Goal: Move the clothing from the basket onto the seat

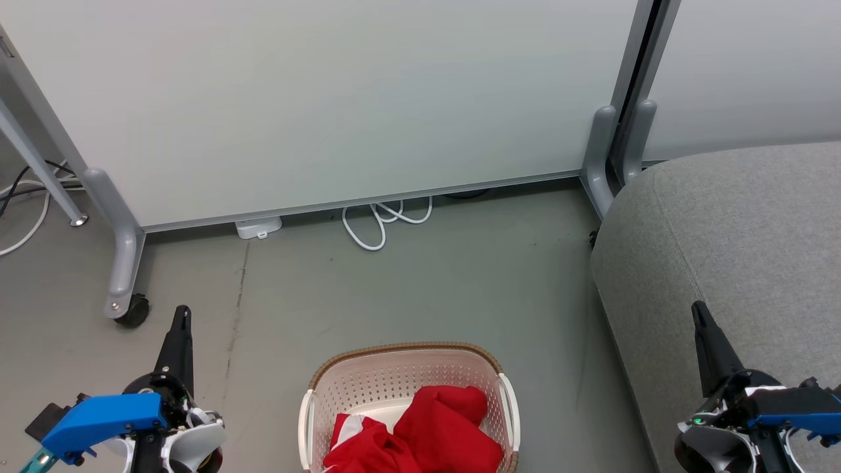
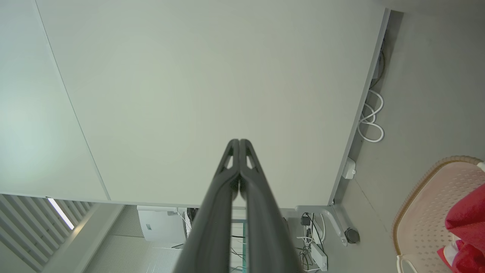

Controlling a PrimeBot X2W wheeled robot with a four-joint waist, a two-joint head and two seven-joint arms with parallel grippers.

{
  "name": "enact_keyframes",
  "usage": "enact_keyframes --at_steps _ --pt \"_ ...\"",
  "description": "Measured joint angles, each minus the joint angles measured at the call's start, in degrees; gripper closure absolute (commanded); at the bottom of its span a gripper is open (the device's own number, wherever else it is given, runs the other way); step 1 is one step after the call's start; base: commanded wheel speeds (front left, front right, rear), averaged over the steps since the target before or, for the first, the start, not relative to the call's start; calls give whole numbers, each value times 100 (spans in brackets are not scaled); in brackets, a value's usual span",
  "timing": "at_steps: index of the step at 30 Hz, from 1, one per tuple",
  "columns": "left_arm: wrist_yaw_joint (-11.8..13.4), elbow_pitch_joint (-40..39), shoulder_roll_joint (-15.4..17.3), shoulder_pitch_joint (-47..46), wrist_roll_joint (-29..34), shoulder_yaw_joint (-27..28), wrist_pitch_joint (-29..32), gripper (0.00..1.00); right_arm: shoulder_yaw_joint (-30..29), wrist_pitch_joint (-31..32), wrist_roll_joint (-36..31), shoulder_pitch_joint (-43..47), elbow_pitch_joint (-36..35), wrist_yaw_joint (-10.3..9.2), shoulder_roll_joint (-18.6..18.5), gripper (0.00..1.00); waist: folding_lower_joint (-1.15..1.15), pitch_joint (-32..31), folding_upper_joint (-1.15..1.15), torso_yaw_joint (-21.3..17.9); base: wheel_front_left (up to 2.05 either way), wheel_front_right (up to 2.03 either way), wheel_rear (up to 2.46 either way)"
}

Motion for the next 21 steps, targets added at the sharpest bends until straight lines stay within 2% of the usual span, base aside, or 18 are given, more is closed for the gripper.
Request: enact_keyframes --at_steps 6,7,14,21 --pt "0 0 0 0 0 0 0 100 0 0 0 0 0 0 0 100 0 0 0 0 0 0 0" --pt "0 0 0 0 0 0 0 0 0 0 0 0 0 0 0 0 0 0 0 0 0 0 0" --pt "1 344 -85 376 -19 -10 -12 0 24 -8 -1 303 325 -10 47 0 0 0 0 0 0 0 0" --pt "1 360 -93 421 60 -122 -210 0 212 -204 -129 344 297 -11 52 0 0 0 0 0 0 0 0"
